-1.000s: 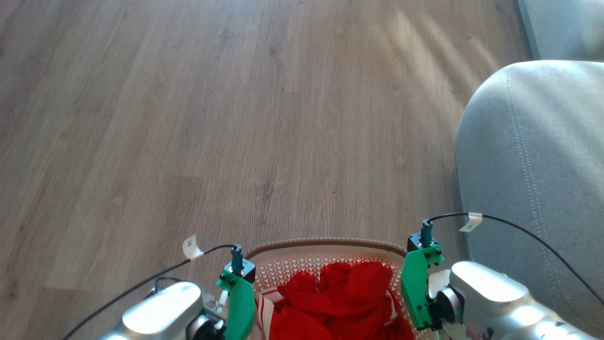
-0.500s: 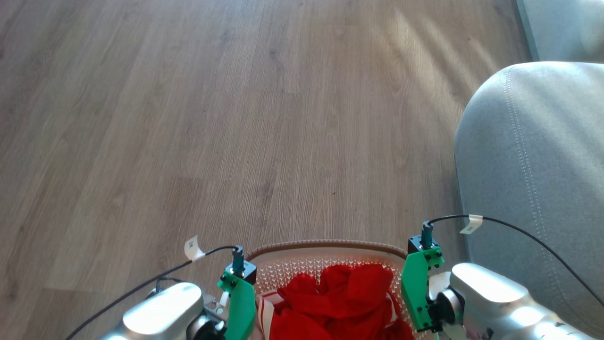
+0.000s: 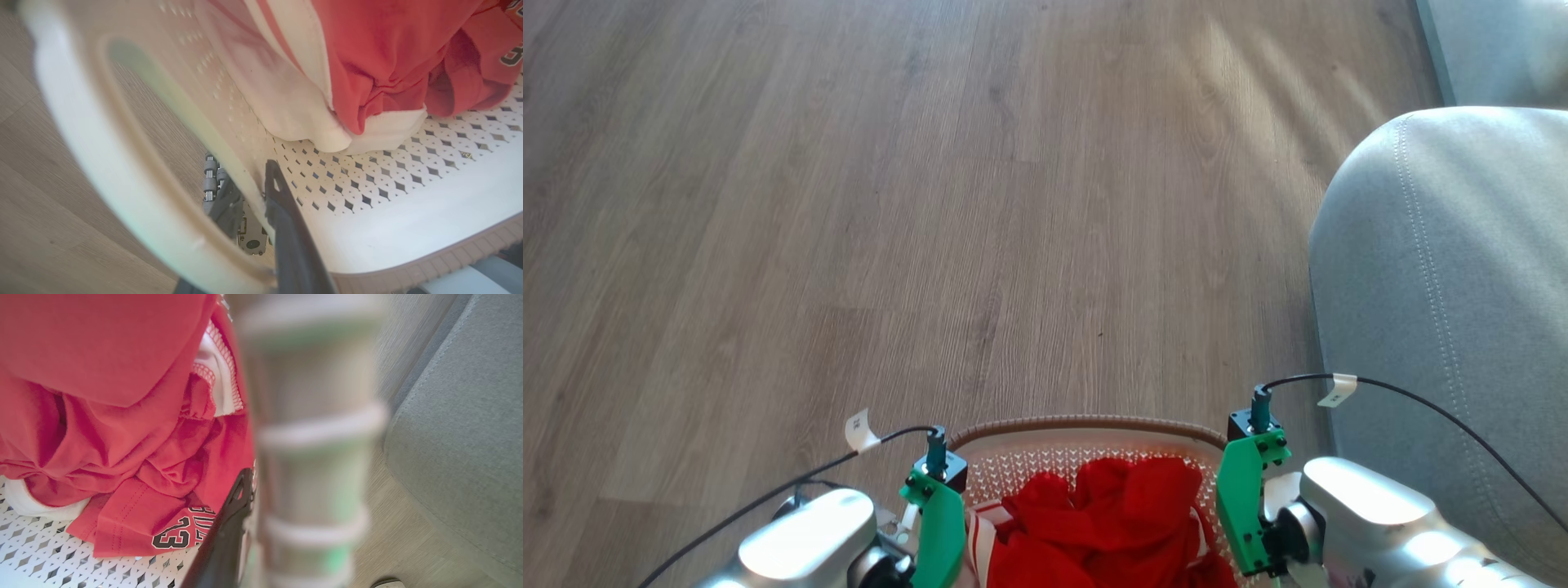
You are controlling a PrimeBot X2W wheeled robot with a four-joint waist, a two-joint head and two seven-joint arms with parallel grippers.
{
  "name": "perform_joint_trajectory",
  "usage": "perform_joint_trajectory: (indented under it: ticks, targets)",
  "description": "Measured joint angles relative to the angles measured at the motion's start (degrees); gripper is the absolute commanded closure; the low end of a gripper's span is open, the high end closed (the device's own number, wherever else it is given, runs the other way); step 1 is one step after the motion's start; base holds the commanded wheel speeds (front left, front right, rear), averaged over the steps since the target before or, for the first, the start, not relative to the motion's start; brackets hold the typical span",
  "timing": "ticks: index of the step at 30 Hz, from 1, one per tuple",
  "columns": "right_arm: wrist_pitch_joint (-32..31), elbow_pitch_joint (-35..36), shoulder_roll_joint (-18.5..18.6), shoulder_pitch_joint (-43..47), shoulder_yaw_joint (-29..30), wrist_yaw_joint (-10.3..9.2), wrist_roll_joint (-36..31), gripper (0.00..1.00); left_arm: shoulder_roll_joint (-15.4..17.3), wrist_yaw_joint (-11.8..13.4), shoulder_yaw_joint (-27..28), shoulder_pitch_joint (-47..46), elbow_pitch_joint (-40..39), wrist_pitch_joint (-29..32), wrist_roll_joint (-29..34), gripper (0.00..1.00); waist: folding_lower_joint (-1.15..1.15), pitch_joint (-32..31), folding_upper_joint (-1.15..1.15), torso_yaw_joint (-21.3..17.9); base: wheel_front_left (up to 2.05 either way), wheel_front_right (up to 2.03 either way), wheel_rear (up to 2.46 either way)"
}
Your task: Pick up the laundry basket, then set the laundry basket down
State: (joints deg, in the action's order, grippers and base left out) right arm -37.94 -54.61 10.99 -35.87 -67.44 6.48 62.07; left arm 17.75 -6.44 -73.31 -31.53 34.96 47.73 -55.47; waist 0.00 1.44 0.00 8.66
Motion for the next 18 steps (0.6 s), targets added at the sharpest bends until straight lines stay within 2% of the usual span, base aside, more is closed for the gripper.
perform_joint_trajectory:
  ticks: [18]
  targets:
    - [0.4,-0.3,-0.1,-0.1,-1.0,0.00,0.6,1.00,-0.7,0.0,0.0,0.0,1.3,-0.5,0.5,1.00,0.00,-0.2,0.00,0.1,0.00,0.00,0.00]
